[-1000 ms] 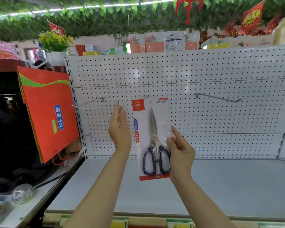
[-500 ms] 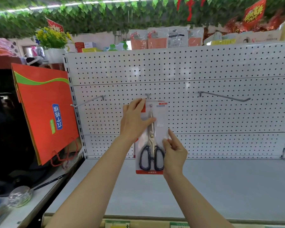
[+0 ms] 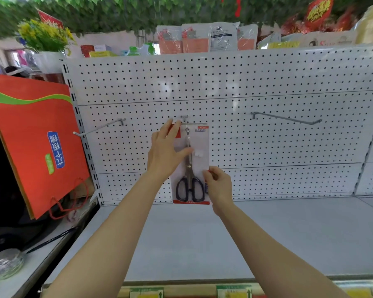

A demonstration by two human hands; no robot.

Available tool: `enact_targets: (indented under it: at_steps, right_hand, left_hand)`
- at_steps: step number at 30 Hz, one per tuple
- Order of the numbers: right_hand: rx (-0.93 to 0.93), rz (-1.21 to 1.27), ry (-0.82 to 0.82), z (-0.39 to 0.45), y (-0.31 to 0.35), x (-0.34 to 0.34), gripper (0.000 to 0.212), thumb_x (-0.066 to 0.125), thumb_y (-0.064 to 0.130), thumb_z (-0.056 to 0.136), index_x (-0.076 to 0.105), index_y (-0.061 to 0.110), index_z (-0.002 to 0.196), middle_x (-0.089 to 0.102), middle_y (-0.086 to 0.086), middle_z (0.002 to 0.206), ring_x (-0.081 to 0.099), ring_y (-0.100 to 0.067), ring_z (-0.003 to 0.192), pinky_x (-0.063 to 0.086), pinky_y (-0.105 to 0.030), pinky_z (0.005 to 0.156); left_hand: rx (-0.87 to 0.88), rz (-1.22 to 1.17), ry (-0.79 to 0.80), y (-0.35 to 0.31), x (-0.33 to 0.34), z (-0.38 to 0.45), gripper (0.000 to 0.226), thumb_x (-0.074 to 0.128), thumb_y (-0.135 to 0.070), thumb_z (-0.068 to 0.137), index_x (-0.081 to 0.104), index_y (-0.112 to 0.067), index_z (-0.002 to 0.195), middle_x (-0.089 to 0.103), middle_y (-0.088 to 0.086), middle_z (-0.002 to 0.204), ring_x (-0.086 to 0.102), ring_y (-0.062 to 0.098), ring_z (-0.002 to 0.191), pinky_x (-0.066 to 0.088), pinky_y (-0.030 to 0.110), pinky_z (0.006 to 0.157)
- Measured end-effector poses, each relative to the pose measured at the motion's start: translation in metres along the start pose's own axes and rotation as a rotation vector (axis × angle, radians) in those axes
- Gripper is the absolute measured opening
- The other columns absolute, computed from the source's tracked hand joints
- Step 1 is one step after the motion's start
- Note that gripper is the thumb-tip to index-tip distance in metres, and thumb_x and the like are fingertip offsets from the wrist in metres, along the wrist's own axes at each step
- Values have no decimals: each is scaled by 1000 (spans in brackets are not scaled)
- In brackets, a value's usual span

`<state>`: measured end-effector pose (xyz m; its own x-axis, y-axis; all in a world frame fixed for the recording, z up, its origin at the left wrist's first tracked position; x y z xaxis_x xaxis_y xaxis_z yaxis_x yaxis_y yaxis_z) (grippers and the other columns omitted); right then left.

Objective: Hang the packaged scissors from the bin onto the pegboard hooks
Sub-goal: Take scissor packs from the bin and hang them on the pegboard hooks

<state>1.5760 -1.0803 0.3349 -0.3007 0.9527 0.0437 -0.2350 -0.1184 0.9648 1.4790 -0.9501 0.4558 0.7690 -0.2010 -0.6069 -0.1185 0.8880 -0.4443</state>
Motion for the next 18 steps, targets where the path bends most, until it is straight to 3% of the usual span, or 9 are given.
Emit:
enact_targets:
  at_steps: [4, 7, 9, 13, 18]
  right_hand:
    - [-67, -67, 8, -1, 14, -11, 16, 56, 14, 92, 71, 18, 94, 71, 3, 84, 66, -18, 78, 57, -35, 75]
    - [-92, -114, -12, -5, 22, -26, 29, 57, 14, 94, 64, 16, 122, 67, 6, 111, 62, -9, 98, 50, -25, 91]
    - [-138, -206, -38, -8, 27, -42, 38, 57, 20, 94, 57, 18, 132, 61, 4, 128, 56, -9, 113, 45, -29, 100]
    - [-371, -548, -111, -21, 52, -82, 43, 57, 31, 95, 51, 21, 136, 54, 4, 137, 50, -14, 124, 41, -30, 96]
    - [-557, -801, -170, -42, 79, -144, 49, 61, 35, 91, 53, 16, 135, 58, -3, 133, 53, -26, 119, 43, -40, 96]
  left_hand:
    - [12, 3, 48, -6, -4, -3, 87, 70, -47, 85, 20, -33, 156, 7, -11, 165, 15, 24, 148, 29, 45, 113]
    - [0, 8, 48, -11, -8, -8, 91, 70, -47, 85, 16, -34, 156, 1, -12, 165, 12, 25, 149, 35, 47, 112]
    - [19, -4, 0, -18, -14, -12, 93, 71, -45, 84, 16, -29, 157, 0, -9, 165, 8, 23, 150, 31, 49, 115]
    - [190, 108, -162, -57, -24, -35, 90, 70, -46, 84, 23, -18, 155, 14, 2, 164, 9, 25, 150, 9, 39, 121]
    - [449, 200, -146, -120, 14, -71, 79, 67, -47, 84, 37, -12, 149, 40, 7, 152, 36, 30, 139, 28, 45, 115]
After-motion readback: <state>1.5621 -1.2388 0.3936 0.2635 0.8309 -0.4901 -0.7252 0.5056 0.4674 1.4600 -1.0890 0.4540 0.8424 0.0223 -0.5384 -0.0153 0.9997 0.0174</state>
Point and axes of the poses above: each hand's wrist, its own z-axis towards the middle knuckle, its own x-axis out of the palm, y = z × x, the point moved 7 cm from there along z, towards the middle knuckle
